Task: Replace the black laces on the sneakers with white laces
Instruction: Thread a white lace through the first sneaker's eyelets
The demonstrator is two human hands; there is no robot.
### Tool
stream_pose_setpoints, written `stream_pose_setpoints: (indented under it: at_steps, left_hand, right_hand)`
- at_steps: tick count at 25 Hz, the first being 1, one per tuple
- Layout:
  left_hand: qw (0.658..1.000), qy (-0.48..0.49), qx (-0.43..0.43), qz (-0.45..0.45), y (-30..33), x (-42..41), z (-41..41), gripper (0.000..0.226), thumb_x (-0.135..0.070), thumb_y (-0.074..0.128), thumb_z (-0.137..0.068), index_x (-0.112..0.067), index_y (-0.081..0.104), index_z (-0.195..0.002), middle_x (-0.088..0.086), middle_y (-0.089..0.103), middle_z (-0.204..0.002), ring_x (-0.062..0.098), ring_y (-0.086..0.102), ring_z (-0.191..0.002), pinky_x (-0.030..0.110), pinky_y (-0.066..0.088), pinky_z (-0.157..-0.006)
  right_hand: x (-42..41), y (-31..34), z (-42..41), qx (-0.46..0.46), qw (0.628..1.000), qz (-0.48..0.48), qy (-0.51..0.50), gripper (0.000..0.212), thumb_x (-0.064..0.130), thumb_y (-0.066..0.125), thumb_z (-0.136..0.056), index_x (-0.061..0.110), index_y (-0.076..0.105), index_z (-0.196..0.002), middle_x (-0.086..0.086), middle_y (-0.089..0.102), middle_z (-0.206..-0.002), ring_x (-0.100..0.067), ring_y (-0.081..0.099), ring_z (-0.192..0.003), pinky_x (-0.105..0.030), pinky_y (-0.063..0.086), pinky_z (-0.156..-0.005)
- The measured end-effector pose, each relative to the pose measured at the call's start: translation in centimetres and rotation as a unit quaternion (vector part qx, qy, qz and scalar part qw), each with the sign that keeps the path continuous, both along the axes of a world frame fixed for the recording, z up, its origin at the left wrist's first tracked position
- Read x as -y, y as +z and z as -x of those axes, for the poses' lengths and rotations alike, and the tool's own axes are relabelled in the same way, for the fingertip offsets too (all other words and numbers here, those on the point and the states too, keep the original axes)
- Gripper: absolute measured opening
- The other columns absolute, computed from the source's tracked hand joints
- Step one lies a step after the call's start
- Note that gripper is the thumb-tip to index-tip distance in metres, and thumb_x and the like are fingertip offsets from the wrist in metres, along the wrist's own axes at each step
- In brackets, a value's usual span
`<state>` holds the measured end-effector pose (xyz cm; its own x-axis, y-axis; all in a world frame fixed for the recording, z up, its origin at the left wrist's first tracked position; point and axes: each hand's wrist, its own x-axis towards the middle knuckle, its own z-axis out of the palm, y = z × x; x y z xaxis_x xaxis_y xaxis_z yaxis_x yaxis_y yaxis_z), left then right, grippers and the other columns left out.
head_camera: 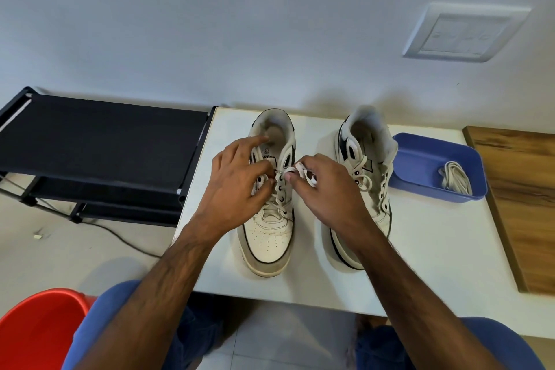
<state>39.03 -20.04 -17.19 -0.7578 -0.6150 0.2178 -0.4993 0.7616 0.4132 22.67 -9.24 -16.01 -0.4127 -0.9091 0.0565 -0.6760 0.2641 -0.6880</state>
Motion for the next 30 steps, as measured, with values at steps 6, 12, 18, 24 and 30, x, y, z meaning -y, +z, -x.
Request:
stream_pose_setpoints:
  at_steps: [6, 12, 18, 24, 30]
  left_hand:
    - [0.999, 0.019, -0.028, -0.03, 0.0, 0.2, 0.2, 0.011, -0.032, 0.077, -0.085, -0.027, 0.068, -0.089, -0.003, 0.047, -0.148, 0.023, 0.037, -0.137, 0.041, 0.031, -0.1]
    - [0.999, 0.023, -0.036, 0.003, -0.1, -0.4, 0.4, 0.012, -0.025, 0.079, -0.083, -0.024, 0.069, -0.087, -0.002, 0.052, -0.144, 0.021, 0.041, -0.131, 0.041, 0.034, -0.094]
    - [0.997, 0.028, -0.051, -0.053, -0.5, 0.0, 0.3, 0.013, -0.036, 0.065, -0.087, -0.031, 0.072, -0.097, -0.007, 0.04, -0.153, 0.017, 0.027, -0.141, 0.039, 0.021, -0.104]
    - [0.996, 0.021, -0.073, -0.044, -0.6, -0.1, 0.4, 0.008, -0.033, 0.068, -0.084, -0.031, 0.073, -0.09, -0.006, 0.045, -0.15, 0.019, 0.032, -0.139, 0.042, 0.026, -0.102]
    - [0.99, -0.077, -0.053, 0.104, 0.5, 0.1, -0.1, 0.005, -0.03, 0.076, -0.082, -0.026, 0.08, -0.082, 0.0, 0.057, -0.143, 0.025, 0.045, -0.136, 0.043, 0.028, -0.1]
  right_hand:
    - [0.0, 0.9, -0.7, 0.03, 0.999, -0.01, -0.033, 0.046, 0.051, 0.066, -0.092, 0.032, 0.036, -0.063, 0.012, 0.041, -0.065, -0.008, 0.046, -0.068, -0.03, 0.031, -0.058]
    - [0.5, 0.6, -0.5, 0.056, 0.996, -0.048, -0.044, 0.019, 0.042, 0.07, -0.086, 0.024, 0.069, -0.084, 0.009, 0.069, -0.088, -0.014, 0.065, -0.089, -0.038, 0.055, -0.077]
    - [0.6, 0.1, -0.4, -0.095, 0.995, 0.025, 0.028, 0.016, 0.031, 0.071, -0.083, 0.022, 0.063, -0.092, 0.011, 0.051, -0.085, -0.012, 0.053, -0.08, -0.031, 0.045, -0.061]
    - [0.5, -0.3, 0.1, -0.328, 0.929, 0.139, 0.102, 0.024, 0.019, 0.078, -0.074, 0.013, 0.067, -0.094, -0.004, 0.055, -0.083, -0.023, 0.054, -0.074, -0.028, 0.035, -0.061]
    - [0.5, -0.6, 1.0, -0.418, 0.871, 0.201, 0.163, 0.008, 0.013, 0.074, -0.084, 0.011, 0.069, -0.09, -0.006, 0.057, -0.083, -0.025, 0.052, -0.077, -0.037, 0.041, -0.064]
